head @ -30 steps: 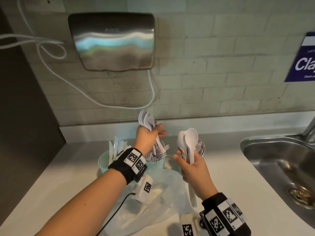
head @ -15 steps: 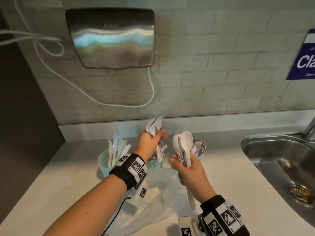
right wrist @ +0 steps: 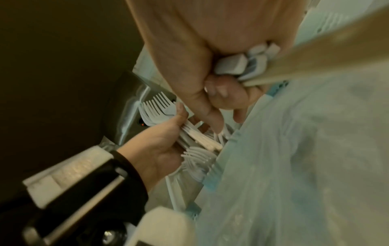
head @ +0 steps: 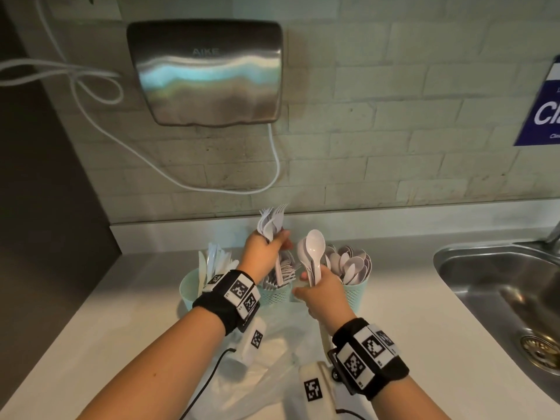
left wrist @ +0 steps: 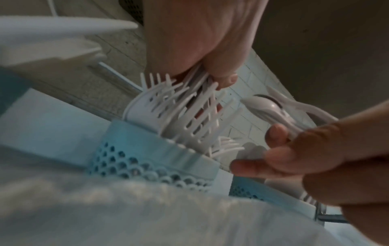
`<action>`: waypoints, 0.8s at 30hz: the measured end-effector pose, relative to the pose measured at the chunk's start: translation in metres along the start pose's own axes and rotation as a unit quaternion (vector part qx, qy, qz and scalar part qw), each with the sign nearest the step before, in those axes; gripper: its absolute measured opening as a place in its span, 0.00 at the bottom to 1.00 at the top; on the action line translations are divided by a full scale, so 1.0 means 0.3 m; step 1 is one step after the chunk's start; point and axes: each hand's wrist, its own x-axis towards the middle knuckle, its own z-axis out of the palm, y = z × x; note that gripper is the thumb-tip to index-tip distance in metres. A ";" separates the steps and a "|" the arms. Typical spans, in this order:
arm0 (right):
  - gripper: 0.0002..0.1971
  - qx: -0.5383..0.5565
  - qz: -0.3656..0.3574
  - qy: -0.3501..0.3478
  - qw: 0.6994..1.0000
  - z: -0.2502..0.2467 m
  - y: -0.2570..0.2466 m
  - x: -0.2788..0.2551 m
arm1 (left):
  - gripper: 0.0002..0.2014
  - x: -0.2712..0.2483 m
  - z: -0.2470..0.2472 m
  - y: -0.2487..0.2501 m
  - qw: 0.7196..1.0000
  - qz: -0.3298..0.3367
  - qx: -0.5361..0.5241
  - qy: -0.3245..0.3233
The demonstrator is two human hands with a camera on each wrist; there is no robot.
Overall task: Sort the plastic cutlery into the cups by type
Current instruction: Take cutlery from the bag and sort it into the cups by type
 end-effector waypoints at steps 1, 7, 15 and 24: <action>0.15 -0.010 0.001 -0.005 1.000 0.010 -0.001 0.005 | 0.09 0.002 -0.001 0.001 1.000 -0.003 -0.006 0.006; 0.16 -0.043 0.014 0.007 0.999 0.042 0.021 0.019 | 0.11 -0.013 -0.010 -0.014 0.998 0.005 0.063 0.004; 0.14 0.003 0.010 0.025 1.000 0.021 0.036 0.014 | 0.05 -0.028 -0.007 -0.021 0.982 0.004 0.191 -0.010; 0.13 0.033 -0.008 0.017 0.999 0.002 0.018 -0.008 | 0.17 -0.021 0.000 -0.055 0.943 -0.013 0.332 0.013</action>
